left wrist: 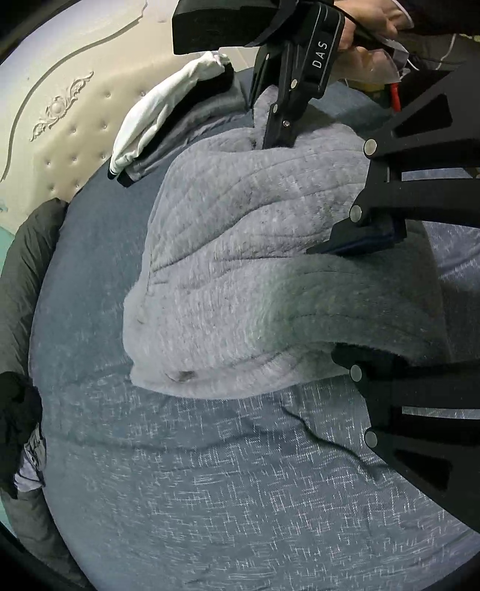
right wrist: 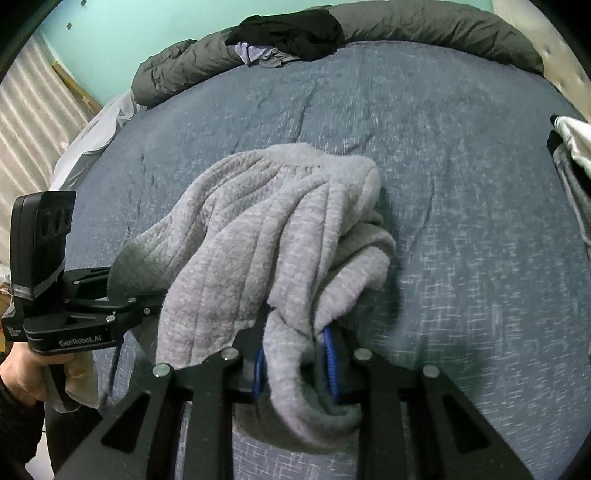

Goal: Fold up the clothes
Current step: 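Lift the grey hoodie bundle with both tools and hold it up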

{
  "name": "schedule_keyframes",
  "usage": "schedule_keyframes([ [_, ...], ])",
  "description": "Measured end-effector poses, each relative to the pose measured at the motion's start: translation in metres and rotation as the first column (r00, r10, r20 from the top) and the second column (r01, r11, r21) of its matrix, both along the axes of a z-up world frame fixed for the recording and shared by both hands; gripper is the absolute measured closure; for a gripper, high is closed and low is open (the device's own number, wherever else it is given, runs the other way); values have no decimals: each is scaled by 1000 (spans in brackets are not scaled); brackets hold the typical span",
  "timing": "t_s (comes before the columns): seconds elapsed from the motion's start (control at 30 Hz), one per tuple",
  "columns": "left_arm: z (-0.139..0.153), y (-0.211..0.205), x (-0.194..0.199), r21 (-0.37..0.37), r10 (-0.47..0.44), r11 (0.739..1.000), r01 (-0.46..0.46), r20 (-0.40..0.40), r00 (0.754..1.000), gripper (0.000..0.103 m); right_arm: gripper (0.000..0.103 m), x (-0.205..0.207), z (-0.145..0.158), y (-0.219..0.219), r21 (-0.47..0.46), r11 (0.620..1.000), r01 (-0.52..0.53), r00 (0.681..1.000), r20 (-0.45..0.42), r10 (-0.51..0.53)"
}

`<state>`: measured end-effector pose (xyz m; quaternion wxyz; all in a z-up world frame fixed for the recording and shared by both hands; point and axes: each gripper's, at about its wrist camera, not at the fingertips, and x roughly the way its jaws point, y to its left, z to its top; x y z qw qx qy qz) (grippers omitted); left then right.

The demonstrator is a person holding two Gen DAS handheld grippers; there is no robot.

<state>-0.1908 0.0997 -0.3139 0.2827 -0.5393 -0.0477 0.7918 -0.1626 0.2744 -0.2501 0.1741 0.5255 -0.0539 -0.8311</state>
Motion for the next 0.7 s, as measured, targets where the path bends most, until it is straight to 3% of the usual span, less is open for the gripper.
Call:
schedule_keyframes([
  [0.17,4,-1,9,8,5,1000,-5,6,1000,65,79,11,9,20,15,1000,-21,1000,-9,21],
  [0.37,-17,-2,19,17,15,1000,-16,76,997,61,77,10,-21,49,-42,999,26,994,103,-21],
  [0.47,-33,-5,19,10,15,1000,-17,113,993,55,64,14,-38,59,-52,997,52,987,156,-43],
  [0.53,-36,-9,15,5,30,1000,-31,108,994,40,46,13,-42,64,-83,994,76,986,157,-62],
  [0.7,-47,-10,6,10,30,999,-32,127,991,33,40,5,-54,65,-119,989,91,982,178,-69],
])
